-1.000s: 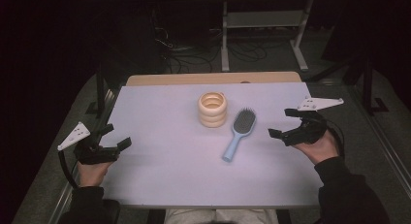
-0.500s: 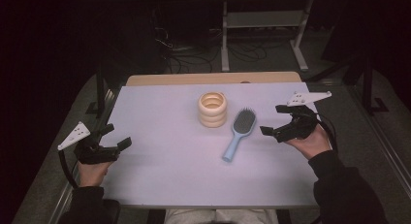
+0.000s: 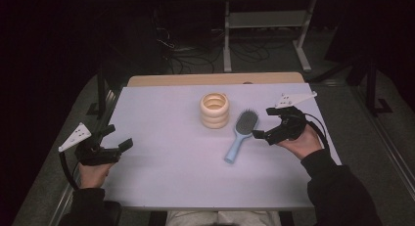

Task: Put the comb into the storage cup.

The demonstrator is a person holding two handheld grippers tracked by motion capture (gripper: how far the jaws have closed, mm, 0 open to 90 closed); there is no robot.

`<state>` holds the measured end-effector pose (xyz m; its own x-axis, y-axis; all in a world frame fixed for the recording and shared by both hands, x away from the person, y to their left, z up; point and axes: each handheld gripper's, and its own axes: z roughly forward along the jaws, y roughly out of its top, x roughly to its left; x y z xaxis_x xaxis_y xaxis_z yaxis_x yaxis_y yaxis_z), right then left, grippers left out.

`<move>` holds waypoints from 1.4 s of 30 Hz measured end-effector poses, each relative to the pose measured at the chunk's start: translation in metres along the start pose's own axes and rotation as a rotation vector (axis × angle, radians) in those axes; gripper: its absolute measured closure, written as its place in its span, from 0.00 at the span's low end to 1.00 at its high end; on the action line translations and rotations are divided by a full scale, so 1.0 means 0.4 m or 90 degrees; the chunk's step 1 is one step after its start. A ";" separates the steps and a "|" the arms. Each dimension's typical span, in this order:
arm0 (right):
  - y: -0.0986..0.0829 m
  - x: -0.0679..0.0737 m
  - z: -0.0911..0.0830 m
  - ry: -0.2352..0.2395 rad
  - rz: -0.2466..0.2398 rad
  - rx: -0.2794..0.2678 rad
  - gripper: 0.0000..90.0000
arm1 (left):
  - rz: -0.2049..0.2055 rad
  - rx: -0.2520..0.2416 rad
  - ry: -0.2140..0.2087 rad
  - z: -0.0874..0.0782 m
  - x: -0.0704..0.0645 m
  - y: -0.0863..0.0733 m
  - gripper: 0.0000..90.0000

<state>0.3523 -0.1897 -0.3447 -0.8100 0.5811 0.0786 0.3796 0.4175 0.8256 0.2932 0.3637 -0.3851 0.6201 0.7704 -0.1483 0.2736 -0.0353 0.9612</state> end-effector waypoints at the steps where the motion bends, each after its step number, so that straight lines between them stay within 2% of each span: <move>1: 0.001 0.001 0.005 0.003 -0.001 0.001 0.00 | 0.001 0.000 0.000 0.000 0.000 0.000 0.00; 15: 0.015 0.029 0.051 0.027 -0.025 0.019 0.00 | 0.001 -0.003 -0.002 0.000 0.000 0.000 0.00; 31: 0.017 0.050 0.108 0.052 -0.032 0.036 0.00 | 0.001 -0.005 -0.004 0.000 0.000 0.000 0.00; 42: 0.011 0.066 0.163 0.073 -0.032 0.051 0.00 | 0.002 -0.006 -0.003 0.001 0.000 0.000 0.00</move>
<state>0.3617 -0.1268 -0.3753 -0.8732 0.4759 0.1051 0.3677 0.5019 0.7829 0.2935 0.3635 -0.3850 0.6245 0.7672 -0.1463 0.2651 -0.0321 0.9637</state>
